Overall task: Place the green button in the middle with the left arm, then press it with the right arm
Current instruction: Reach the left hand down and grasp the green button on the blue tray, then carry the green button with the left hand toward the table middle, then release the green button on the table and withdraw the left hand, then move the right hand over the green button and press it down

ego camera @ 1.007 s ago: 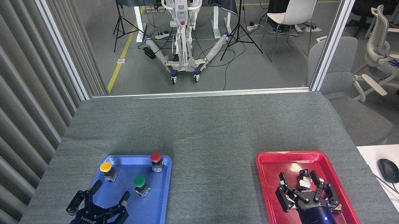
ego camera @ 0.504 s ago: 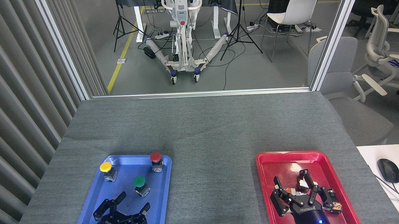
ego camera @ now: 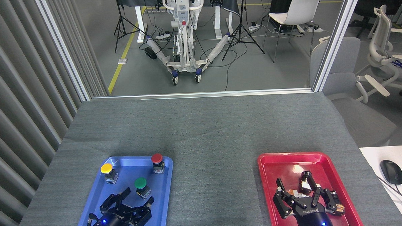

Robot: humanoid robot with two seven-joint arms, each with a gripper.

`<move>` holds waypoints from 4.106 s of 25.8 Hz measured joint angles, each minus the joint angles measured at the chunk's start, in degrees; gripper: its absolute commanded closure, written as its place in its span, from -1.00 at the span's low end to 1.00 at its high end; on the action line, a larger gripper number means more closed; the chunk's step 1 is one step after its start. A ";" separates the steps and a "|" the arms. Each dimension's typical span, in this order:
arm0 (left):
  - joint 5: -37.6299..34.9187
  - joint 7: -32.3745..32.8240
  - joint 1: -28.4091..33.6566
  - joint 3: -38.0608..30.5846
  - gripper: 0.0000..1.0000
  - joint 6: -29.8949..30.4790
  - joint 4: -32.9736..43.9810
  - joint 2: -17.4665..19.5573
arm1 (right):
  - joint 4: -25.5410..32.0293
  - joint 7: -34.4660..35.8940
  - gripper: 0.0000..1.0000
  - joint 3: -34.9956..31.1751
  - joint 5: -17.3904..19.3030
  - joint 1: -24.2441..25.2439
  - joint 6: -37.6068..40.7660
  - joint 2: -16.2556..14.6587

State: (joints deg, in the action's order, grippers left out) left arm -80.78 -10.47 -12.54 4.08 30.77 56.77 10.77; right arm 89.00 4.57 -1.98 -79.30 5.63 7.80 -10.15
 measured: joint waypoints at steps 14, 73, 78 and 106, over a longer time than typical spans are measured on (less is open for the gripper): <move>-0.06 -1.90 -4.59 5.00 0.62 -4.88 -7.14 -1.50 | 0.12 0.82 -0.99 0.05 0.95 0.02 0.11 0.36; -5.33 -8.78 -14.25 24.56 -0.98 -2.80 -14.57 -14.32 | 0.91 0.25 -0.03 2.19 8.72 -1.47 1.02 -1.85; -4.87 -8.18 -9.35 24.14 -0.98 -3.51 -5.67 -11.36 | 0.91 0.16 0.88 3.53 8.64 -1.55 1.42 -2.06; 8.21 -5.87 13.50 -12.78 -0.98 -10.42 17.85 2.89 | -11.46 -7.64 1.00 23.87 1.30 -12.84 -2.83 0.34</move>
State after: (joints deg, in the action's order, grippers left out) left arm -72.57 -16.34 0.95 -8.70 20.35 74.62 13.66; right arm 77.54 -3.07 21.90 -78.00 -7.21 4.97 -9.80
